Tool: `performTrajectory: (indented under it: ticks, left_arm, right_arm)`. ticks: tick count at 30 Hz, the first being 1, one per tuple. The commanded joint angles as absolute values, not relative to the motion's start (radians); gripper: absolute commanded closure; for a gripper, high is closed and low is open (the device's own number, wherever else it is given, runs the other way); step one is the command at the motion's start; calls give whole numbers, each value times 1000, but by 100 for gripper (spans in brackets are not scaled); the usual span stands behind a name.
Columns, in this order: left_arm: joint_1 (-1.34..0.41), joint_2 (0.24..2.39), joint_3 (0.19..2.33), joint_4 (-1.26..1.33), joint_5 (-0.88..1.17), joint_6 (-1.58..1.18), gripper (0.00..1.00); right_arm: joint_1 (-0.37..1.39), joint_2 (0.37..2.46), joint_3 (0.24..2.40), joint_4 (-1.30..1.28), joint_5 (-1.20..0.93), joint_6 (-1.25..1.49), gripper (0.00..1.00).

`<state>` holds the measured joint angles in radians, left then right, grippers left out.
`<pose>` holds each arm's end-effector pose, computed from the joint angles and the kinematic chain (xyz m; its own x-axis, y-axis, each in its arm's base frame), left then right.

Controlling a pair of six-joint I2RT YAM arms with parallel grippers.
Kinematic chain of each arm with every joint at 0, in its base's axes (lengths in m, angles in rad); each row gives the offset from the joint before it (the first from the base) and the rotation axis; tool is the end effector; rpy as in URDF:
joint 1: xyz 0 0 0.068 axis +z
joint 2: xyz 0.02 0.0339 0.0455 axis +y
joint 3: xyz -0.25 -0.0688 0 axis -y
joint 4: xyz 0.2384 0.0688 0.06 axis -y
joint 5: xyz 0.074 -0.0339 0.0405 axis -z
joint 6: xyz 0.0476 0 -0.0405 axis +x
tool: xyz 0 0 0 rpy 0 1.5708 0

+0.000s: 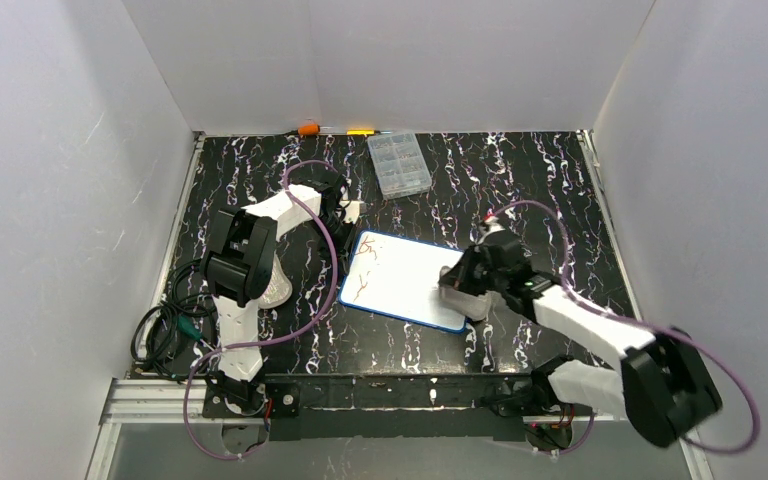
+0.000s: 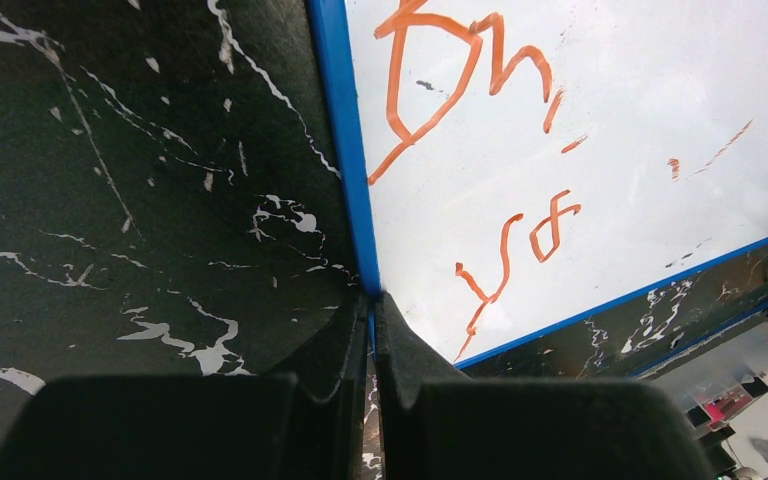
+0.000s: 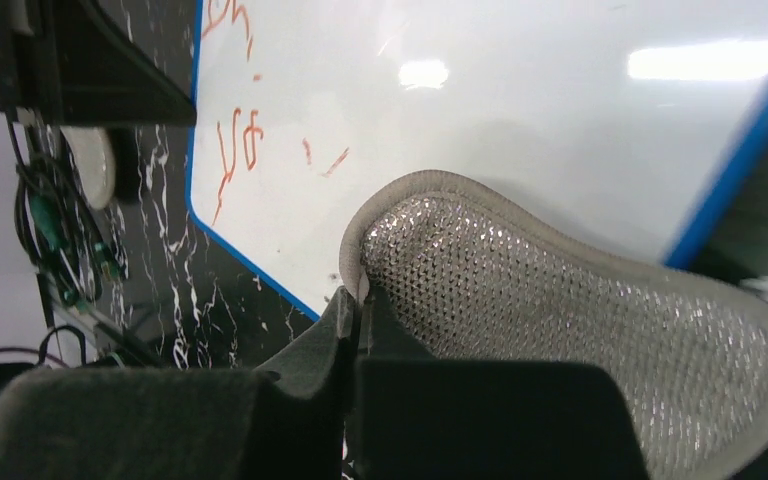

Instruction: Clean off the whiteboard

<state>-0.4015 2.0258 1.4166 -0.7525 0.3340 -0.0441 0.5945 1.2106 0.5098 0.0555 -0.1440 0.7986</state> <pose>0.3477 -0.1646 0.1345 -0.9186 0.3448 -0.1932 0.3917 0.8590 -0.3295 0.2029 0.1454 0.1668 -0.8128 0.3063 -0.4956 -0.0961 0.7685 0.6325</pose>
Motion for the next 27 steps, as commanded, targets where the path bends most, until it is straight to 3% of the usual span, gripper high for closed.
performTrajectory:
  ticks: [1,8,16,27]
  left_arm:
    - [-412,2064,1387,-781,278,-11,100]
    - [-411,2070,1385,-778,284,-11,100]
    - [-415,2086,1387,-778,309,-14,100]
    - [-417,2085,1389,-781,312,-14,100]
  right_arm:
    - [474,1039,457,-240,-138,689,99]
    - [466,1027,357,-161,-182,727,99]
    - [551,1332,396,143,-194,803,99]
    - [808,1929,882,344,-140,878,99]
